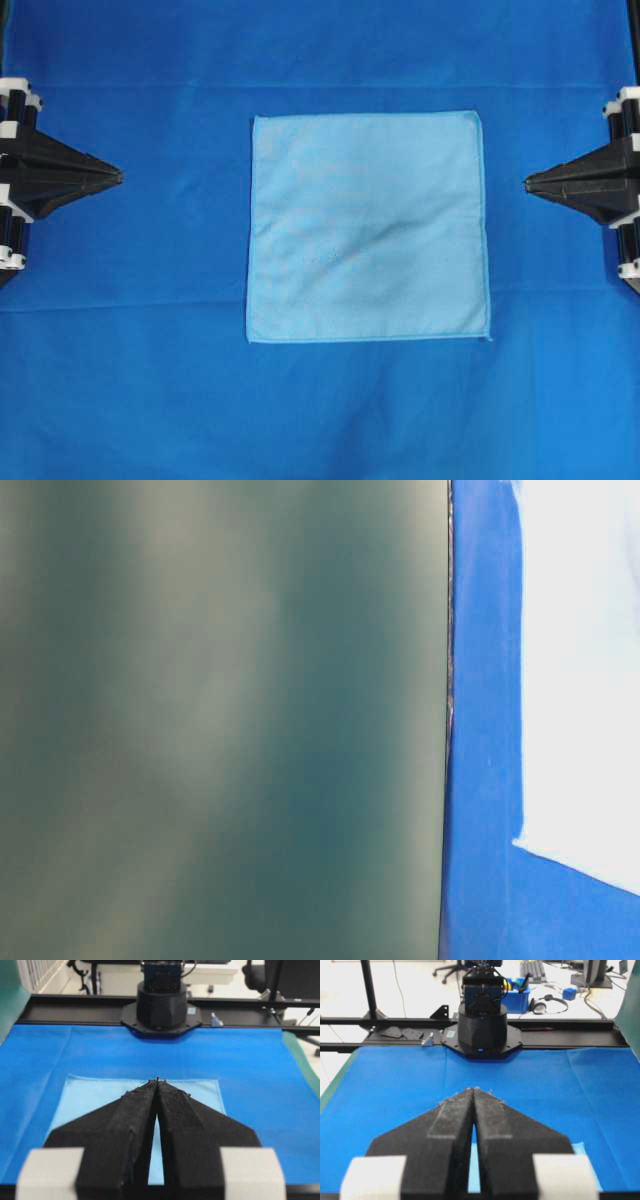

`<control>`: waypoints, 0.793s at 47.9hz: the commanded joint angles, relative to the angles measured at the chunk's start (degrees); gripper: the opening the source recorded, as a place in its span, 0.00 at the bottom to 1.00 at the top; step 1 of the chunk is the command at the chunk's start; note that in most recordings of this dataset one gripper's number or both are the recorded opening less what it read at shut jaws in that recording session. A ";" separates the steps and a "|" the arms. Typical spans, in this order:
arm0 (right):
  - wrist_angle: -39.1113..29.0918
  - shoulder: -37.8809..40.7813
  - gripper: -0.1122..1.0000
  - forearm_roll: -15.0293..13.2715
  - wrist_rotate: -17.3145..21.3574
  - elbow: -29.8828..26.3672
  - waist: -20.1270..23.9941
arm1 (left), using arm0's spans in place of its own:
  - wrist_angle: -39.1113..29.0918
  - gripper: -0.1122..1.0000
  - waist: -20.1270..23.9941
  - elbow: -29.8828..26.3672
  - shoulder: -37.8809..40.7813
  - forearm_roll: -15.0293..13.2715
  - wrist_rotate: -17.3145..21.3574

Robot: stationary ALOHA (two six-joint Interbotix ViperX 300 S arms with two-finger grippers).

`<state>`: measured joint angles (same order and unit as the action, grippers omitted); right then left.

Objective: Fold the light blue towel.
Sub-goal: 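Move both grippers to the towel's top corners and grasp them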

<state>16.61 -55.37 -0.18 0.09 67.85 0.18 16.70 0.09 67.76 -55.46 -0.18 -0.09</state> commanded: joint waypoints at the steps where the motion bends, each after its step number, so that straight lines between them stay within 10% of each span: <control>1: 0.35 0.53 0.10 0.44 0.44 -1.67 -1.05 | 0.70 0.10 0.70 -1.67 1.76 -0.88 1.23; 27: -13.97 11.34 0.11 2.55 1.67 -2.64 -22.06 | 4.83 0.12 14.59 -7.03 28.13 -1.05 0.44; 32: -13.89 16.88 0.13 2.46 1.67 -2.99 -25.49 | 5.45 0.31 17.31 -9.23 34.80 -1.05 0.44; 38: -14.15 24.79 0.45 1.93 1.41 -4.04 -28.65 | 6.59 0.67 19.16 -11.87 41.92 -1.05 0.53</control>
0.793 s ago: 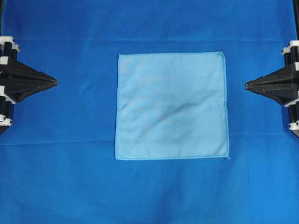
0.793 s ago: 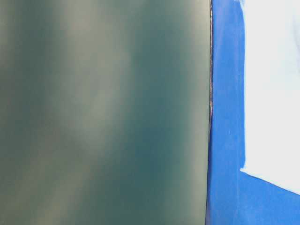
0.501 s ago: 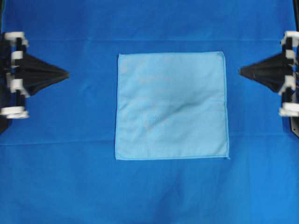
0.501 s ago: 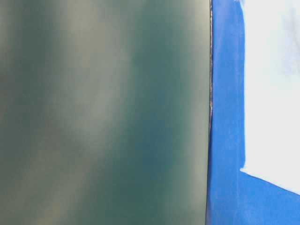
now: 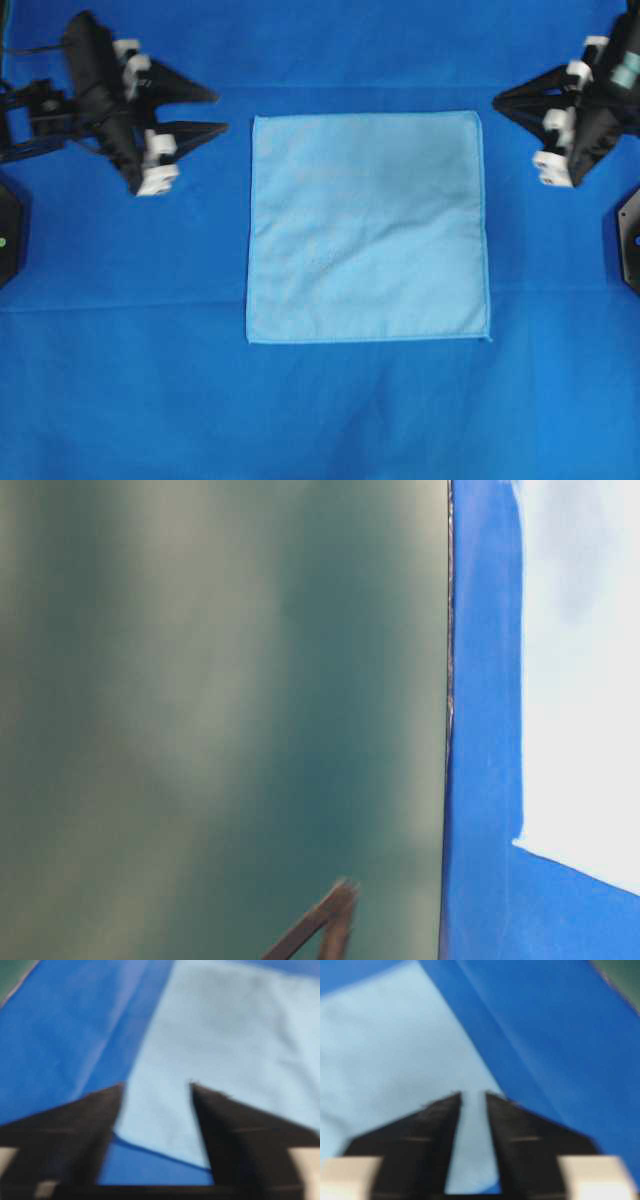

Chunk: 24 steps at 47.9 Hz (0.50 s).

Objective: Fold the light blue towel.
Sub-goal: 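Move both grippers to the towel's top corners and grasp them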

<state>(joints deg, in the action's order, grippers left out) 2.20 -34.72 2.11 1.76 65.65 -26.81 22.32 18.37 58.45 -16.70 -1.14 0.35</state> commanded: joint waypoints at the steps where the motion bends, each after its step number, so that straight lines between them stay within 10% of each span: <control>1: 0.18 5.27 0.50 -0.53 -0.35 -1.93 -2.02 | 1.14 0.72 1.14 -3.08 4.31 -0.09 0.09; 6: 0.62 10.99 0.68 -1.32 -0.44 -2.81 -3.78 | 1.32 0.87 2.37 -5.62 10.11 -0.09 0.62; 24: 4.75 26.37 0.63 -4.66 -0.44 -6.15 -8.35 | 2.72 0.87 5.63 -11.34 26.46 -0.18 0.88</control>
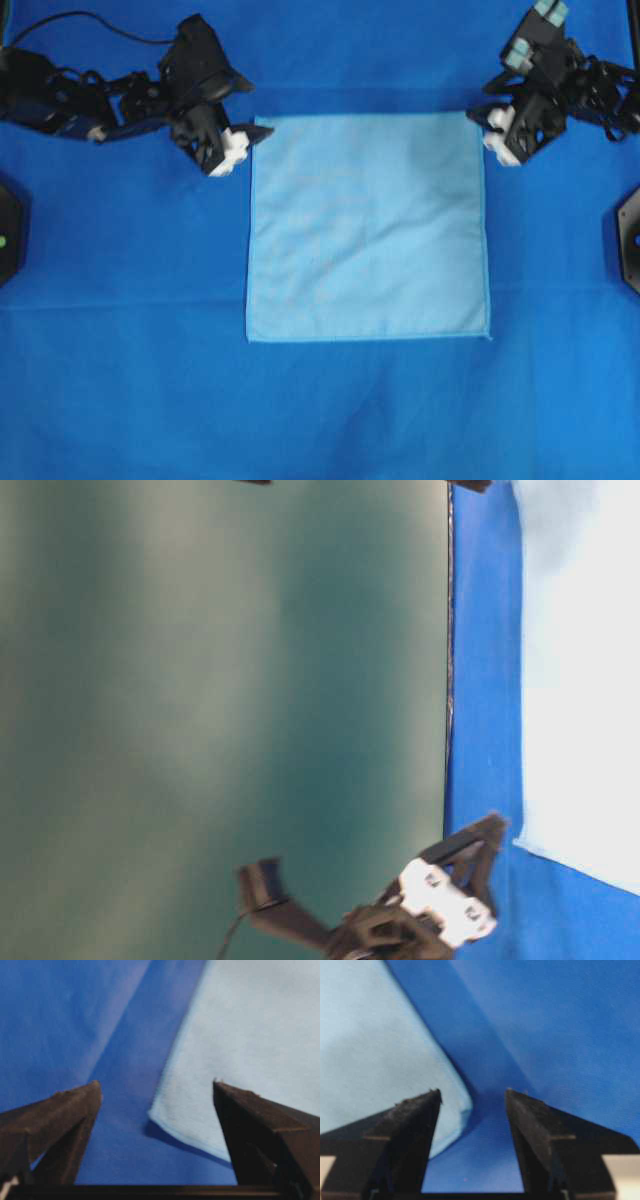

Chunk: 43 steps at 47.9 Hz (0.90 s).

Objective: Fold the light blue towel.
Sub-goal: 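Move both grippers to the towel's top corners and grasp them, then pull both top corners toward the bottom edge, folding the towel in half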

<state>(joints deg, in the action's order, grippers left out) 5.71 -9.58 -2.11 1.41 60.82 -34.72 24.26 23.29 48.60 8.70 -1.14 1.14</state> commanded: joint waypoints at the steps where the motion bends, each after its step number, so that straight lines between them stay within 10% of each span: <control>1: 1.49 1.93 0.63 -0.62 -0.18 -1.49 -0.44 | 0.79 0.87 0.79 -1.67 1.58 -0.09 0.18; 21: 0.88 5.36 0.58 -1.49 -0.35 -2.29 -0.53 | -1.67 0.78 1.93 -2.02 3.69 -0.09 0.35; 32: -3.60 5.45 0.12 -2.46 -0.53 -2.46 0.35 | -6.33 0.33 1.49 -3.34 4.04 -0.09 1.32; 43: -4.39 5.36 0.11 -2.37 0.09 -2.37 0.79 | -7.65 0.13 1.49 -4.13 4.13 -0.09 2.81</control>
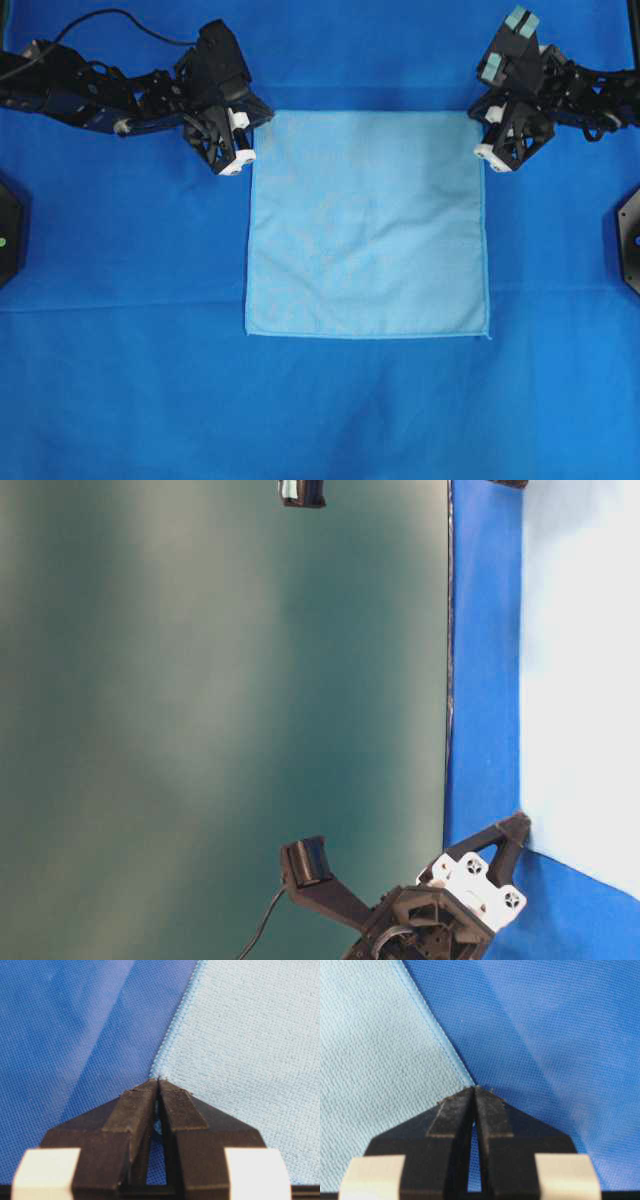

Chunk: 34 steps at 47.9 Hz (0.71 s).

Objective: Fold the light blue towel.
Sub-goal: 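Pull both top corners toward the bottom edge, folding the towel in half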

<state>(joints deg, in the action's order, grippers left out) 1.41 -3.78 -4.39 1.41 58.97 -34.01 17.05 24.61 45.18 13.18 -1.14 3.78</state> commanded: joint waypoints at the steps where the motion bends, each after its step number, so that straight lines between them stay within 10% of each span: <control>1: 0.00 -0.44 0.11 -0.09 0.09 -0.53 0.09 | -0.62 0.13 0.18 -0.70 -0.35 -0.09 0.18; 34: -7.65 -11.51 0.11 0.35 0.53 -1.85 0.79 | -7.65 0.13 -0.18 -0.35 -10.02 -0.09 0.35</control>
<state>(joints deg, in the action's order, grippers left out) -5.89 -14.06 -4.31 2.11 57.30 -33.66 9.32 24.61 45.09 4.75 -1.14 4.04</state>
